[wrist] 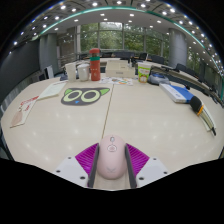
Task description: Arrange mouse
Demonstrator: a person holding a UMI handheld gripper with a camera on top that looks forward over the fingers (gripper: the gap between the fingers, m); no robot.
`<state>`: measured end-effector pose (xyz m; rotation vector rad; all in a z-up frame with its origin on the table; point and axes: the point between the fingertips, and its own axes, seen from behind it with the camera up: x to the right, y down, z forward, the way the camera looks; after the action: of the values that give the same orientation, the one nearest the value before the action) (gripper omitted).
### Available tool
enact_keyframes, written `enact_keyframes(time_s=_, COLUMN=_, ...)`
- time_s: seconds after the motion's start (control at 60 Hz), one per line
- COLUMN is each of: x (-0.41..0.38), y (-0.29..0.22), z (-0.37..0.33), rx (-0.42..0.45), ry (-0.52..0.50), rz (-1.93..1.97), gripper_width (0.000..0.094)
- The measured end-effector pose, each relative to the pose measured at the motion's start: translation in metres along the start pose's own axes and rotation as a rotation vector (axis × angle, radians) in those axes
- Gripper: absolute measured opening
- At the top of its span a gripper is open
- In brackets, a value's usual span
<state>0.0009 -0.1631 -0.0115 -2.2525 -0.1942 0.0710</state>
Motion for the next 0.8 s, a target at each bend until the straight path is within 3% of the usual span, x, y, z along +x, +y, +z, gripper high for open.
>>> enact_keyframes(time_s=0.25, x=0.000, y=-0.004, z=0.005, rx=-0.014, ry=0.010, rz=-0.033, gripper_width=0.0354)
enact_keyframes(time_s=0.433, x=0.001, y=-0.023, z=-0.005, rx=-0.009, ry=0.025, rz=0.011, gripper_width=0.0340)
enact_keyframes(time_s=0.8, x=-0.044, y=-0.231, z=-0.008, rx=0.230, ry=0.080, rz=0.068, gripper_width=0.0340)
